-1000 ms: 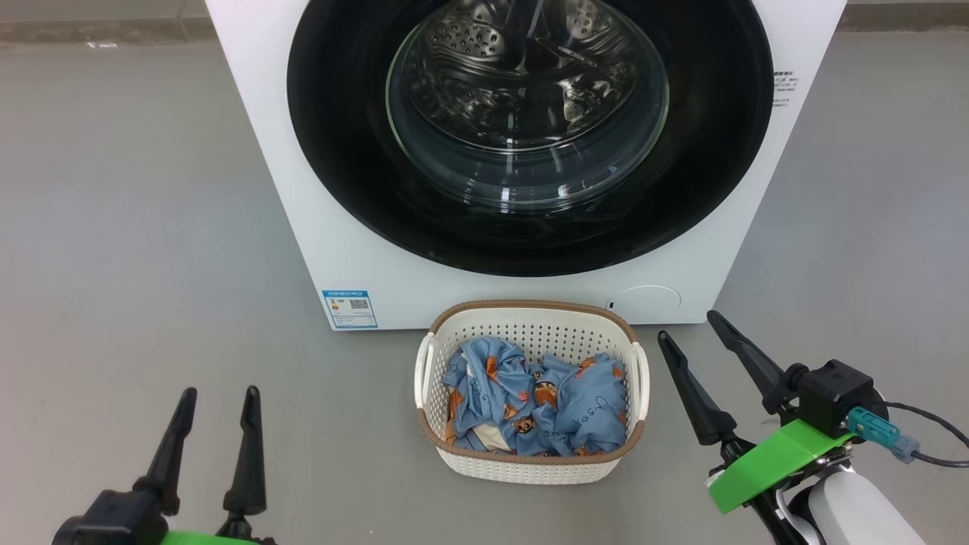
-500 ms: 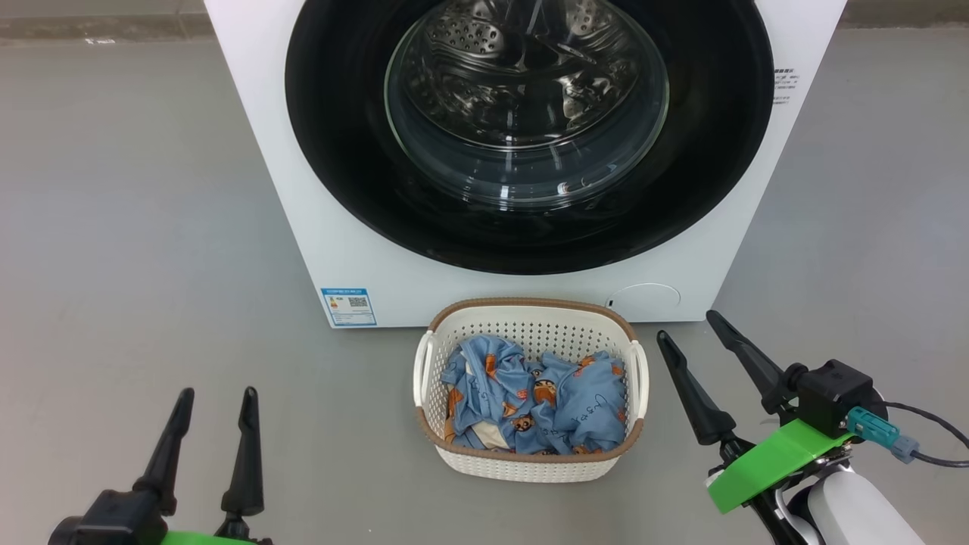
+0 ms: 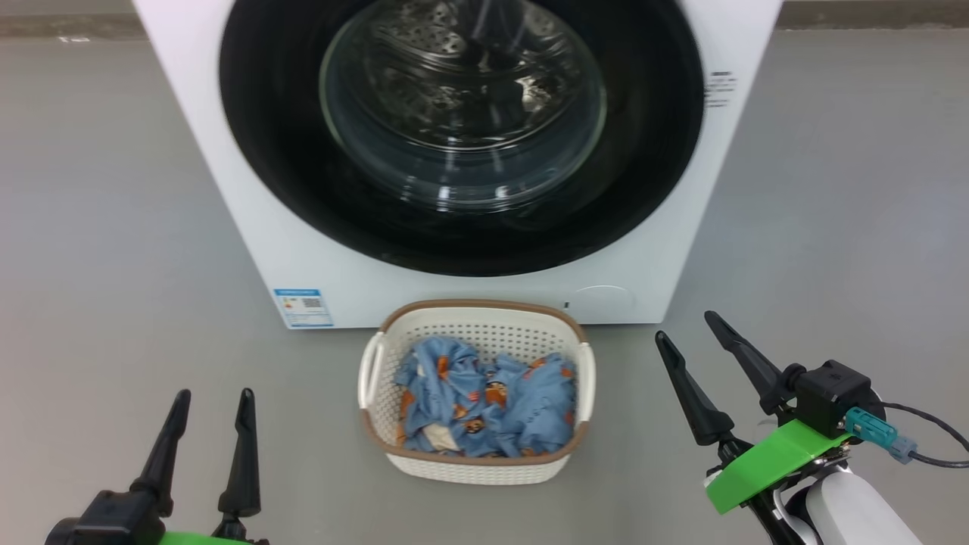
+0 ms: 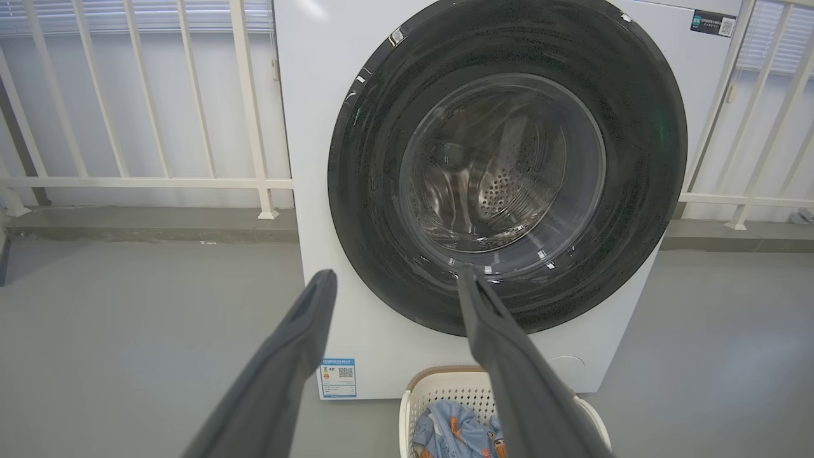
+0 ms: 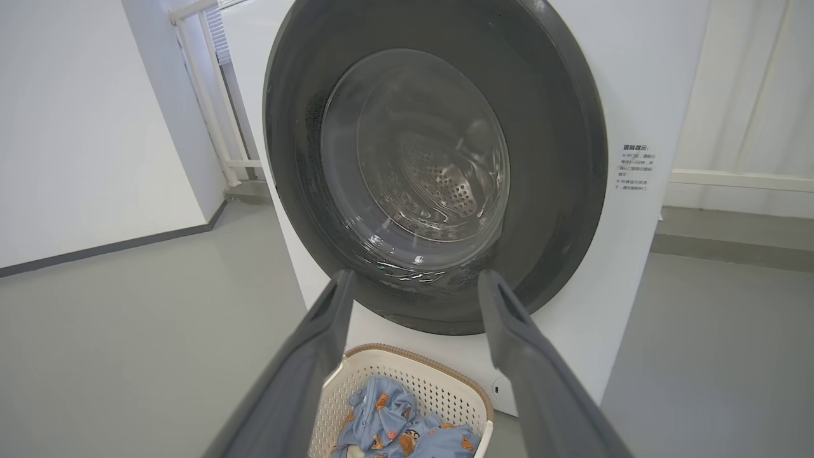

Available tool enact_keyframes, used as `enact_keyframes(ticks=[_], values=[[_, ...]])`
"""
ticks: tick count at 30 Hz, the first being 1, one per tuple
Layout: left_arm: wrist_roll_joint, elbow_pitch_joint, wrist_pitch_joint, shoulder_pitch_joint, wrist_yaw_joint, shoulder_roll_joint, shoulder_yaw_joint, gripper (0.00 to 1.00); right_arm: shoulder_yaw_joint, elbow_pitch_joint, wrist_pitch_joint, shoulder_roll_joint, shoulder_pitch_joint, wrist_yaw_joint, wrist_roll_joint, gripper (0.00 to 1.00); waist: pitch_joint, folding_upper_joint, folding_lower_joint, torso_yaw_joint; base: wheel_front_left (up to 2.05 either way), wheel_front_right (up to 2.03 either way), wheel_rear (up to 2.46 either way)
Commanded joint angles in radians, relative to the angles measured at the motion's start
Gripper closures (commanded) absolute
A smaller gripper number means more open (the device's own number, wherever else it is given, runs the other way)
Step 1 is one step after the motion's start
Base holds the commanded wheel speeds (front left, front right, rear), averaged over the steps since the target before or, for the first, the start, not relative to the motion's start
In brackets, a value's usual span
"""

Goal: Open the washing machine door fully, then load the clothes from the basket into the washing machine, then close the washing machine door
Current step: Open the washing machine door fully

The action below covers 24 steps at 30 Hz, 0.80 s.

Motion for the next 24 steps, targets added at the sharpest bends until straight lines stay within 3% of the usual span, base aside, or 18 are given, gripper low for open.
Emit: enact_keyframes(ticks=[1,12,24], values=[[-0.002,-0.021,-0.009,-0.032,-0.003,0.013,0.031,0.00,0.011,-0.021,-0.012,-0.003,-0.031,-0.001,0.000,0.00,0.000,0.0000,0.0000,0.000,1.23,1.23,-2.46],[-0.029,-0.020,-0.009,-0.033,-0.003,0.010,0.029,0.00,0.007,-0.022,-0.012,-0.004,-0.034,-0.001,0.003,0.00,0.007,0.0000,0.0000,0.002,0.92,0.92,-1.85],[-0.039,-0.014,-0.009,-0.036,-0.003,0.012,0.027,0.00,0.009,-0.021,-0.012,-0.002,-0.031,-0.001,0.005,0.00,0.005,0.0000,0.0000,0.002,0.13,0.13,-0.27]])
